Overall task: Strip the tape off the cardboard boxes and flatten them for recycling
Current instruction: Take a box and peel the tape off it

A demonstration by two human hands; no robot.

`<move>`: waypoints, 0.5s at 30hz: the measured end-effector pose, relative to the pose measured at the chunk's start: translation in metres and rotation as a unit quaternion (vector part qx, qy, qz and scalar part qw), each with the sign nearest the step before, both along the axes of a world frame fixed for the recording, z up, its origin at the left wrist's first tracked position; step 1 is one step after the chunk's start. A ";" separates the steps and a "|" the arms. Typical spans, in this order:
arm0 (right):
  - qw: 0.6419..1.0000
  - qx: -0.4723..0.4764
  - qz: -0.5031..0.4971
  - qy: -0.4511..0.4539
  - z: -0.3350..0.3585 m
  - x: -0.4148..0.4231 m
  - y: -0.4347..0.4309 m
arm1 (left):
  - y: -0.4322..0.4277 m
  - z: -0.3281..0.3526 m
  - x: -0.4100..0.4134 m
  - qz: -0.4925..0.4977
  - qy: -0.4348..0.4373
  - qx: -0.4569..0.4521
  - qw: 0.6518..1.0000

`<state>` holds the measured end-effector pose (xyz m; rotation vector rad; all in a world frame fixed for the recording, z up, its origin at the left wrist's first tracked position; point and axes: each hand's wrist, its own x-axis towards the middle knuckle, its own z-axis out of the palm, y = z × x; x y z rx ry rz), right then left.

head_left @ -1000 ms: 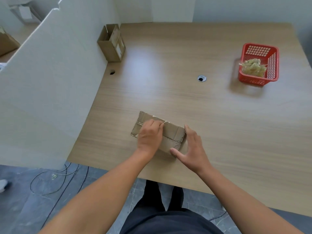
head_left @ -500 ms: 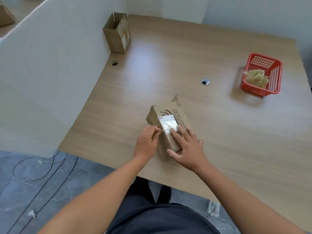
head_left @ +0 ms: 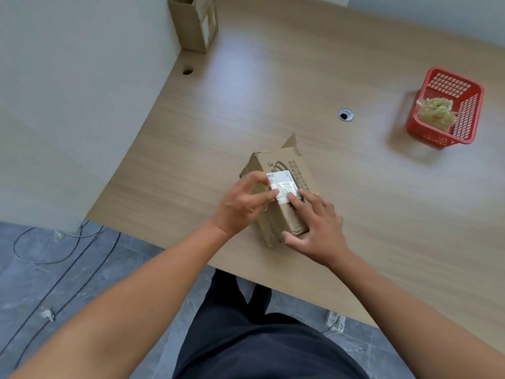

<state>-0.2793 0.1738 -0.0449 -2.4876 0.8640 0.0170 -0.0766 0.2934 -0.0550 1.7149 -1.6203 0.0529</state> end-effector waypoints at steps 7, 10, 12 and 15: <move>0.998 0.049 -0.024 -0.036 0.003 0.005 -0.005 | 0.000 -0.006 -0.012 0.032 -0.025 -0.035 0.999; 0.997 0.053 -0.027 -0.039 0.003 0.003 -0.004 | -0.005 -0.004 -0.021 0.066 -0.048 -0.056 0.995; 0.998 0.049 -0.029 -0.033 0.003 0.003 -0.004 | -0.010 -0.003 -0.024 0.080 -0.077 -0.069 0.991; 0.999 0.036 -0.026 -0.026 0.003 0.003 -0.004 | -0.013 -0.001 -0.023 0.085 -0.105 -0.077 0.988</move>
